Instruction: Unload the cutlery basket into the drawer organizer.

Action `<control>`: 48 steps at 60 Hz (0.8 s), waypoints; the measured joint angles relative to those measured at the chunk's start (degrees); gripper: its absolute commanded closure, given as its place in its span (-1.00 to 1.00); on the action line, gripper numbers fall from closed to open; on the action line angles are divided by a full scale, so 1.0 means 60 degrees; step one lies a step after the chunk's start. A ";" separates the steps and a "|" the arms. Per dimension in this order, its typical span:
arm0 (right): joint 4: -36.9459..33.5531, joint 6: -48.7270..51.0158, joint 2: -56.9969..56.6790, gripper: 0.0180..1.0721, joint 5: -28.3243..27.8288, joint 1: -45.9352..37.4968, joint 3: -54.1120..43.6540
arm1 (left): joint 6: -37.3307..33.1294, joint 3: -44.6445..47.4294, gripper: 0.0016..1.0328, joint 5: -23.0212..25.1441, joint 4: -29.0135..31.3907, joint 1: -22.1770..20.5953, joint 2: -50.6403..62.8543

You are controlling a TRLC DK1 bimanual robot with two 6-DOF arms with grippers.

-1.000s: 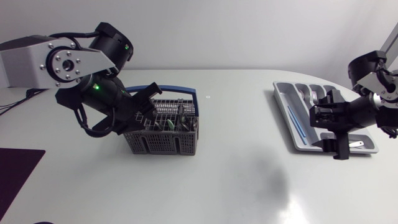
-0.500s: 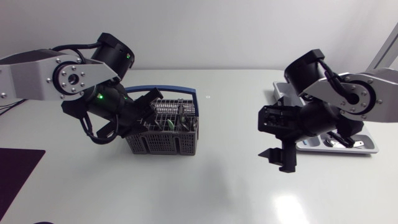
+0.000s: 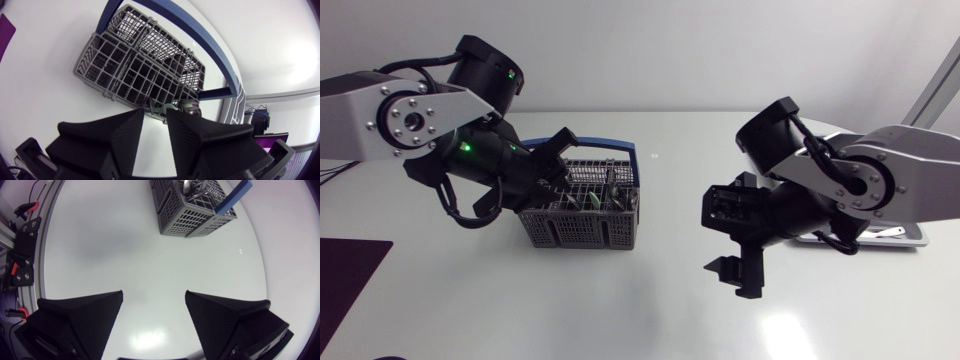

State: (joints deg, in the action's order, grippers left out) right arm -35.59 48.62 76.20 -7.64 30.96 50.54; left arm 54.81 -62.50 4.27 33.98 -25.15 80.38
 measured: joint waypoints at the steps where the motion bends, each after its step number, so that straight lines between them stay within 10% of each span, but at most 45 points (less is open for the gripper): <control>1: 0.0029 -0.0051 0.0004 -0.71 -0.0011 0.0036 0.0000 | -0.0055 0.0000 0.33 0.0007 -0.0004 0.0000 -0.0011; 48: 0.1257 -0.1421 0.0889 -0.71 -0.0270 0.1435 -0.0175 | -0.0350 -0.0441 0.33 0.0066 0.0444 0.0000 0.0510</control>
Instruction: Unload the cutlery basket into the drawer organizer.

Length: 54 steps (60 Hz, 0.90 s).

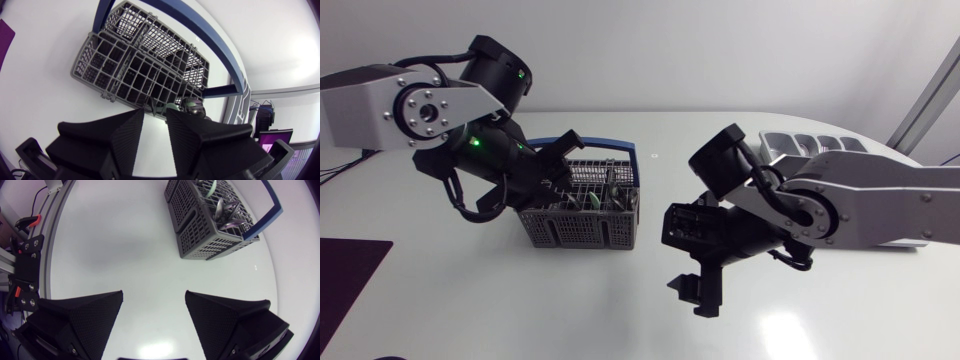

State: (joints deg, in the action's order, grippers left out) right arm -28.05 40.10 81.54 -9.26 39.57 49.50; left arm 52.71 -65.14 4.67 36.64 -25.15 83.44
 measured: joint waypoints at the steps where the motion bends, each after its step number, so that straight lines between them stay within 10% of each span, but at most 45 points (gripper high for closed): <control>1: 0.0004 -0.0007 0.0025 -0.71 0.0004 0.0022 0.0000 | 0.0000 -0.0018 0.33 0.0000 0.0025 0.0000 0.0040; 54: 0.0506 -0.0379 0.0557 -0.71 -0.0146 0.0528 0.0000 | -0.0073 -0.0353 0.42 0.0357 -0.0055 -0.0007 0.0929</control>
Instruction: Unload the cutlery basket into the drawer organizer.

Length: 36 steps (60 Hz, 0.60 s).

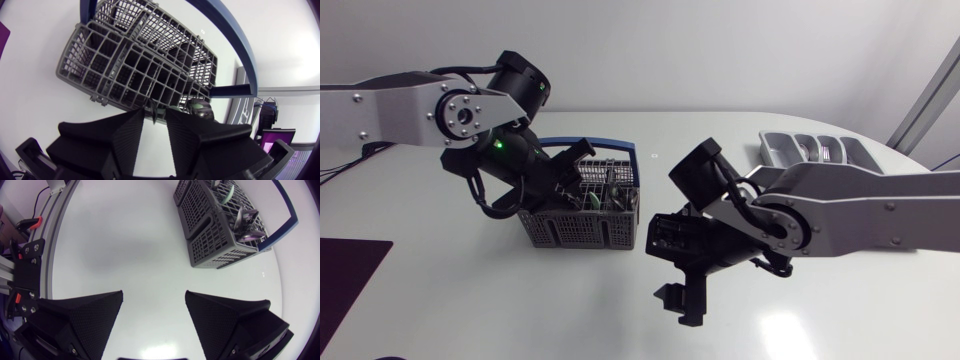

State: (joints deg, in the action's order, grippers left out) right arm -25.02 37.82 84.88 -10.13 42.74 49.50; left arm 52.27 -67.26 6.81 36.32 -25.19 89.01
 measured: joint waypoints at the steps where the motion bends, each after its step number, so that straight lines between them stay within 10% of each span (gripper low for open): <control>1: 0.0007 -0.0040 0.0004 -0.71 -0.0029 0.0022 0.0000 | -0.0004 0.0000 0.42 0.0025 -0.0036 0.0000 0.0000; 36: 0.0783 -0.0532 0.0200 -0.71 -0.0284 0.0120 0.0007 | -0.0255 0.0004 0.54 0.0186 -0.0251 0.0135 0.0051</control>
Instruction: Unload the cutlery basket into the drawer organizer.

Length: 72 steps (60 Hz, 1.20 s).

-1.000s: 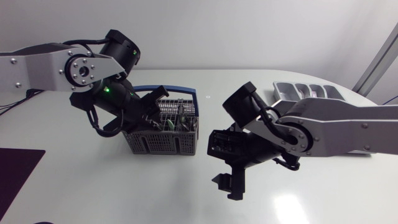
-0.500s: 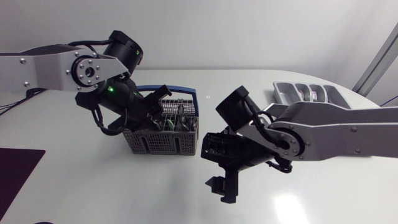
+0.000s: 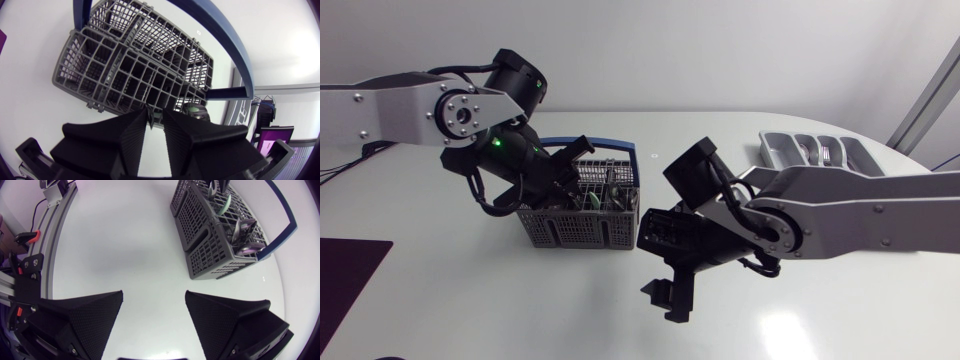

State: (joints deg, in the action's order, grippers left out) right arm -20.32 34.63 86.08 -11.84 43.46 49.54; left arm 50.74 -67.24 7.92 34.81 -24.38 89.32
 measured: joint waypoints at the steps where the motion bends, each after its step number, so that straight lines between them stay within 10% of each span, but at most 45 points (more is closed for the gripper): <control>1: 0.0007 0.0000 0.0015 -0.71 0.0000 0.0000 0.0000 | 0.0000 0.0000 0.54 0.0007 0.0000 0.0000 0.0000; 31: 0.0142 -0.0025 0.0138 -0.71 0.0000 0.0000 0.0000 | -0.0321 0.0018 0.92 0.0211 -0.0011 0.0066 0.0248; 72: 0.0138 -0.0029 0.0138 -0.71 0.0000 0.0102 0.0004 | -0.0503 0.0018 0.92 0.0499 0.0226 0.0211 -0.0076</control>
State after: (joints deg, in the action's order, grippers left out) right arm -19.49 34.46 86.91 -11.84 44.07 49.56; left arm 47.72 -67.13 10.92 36.16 -23.11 88.86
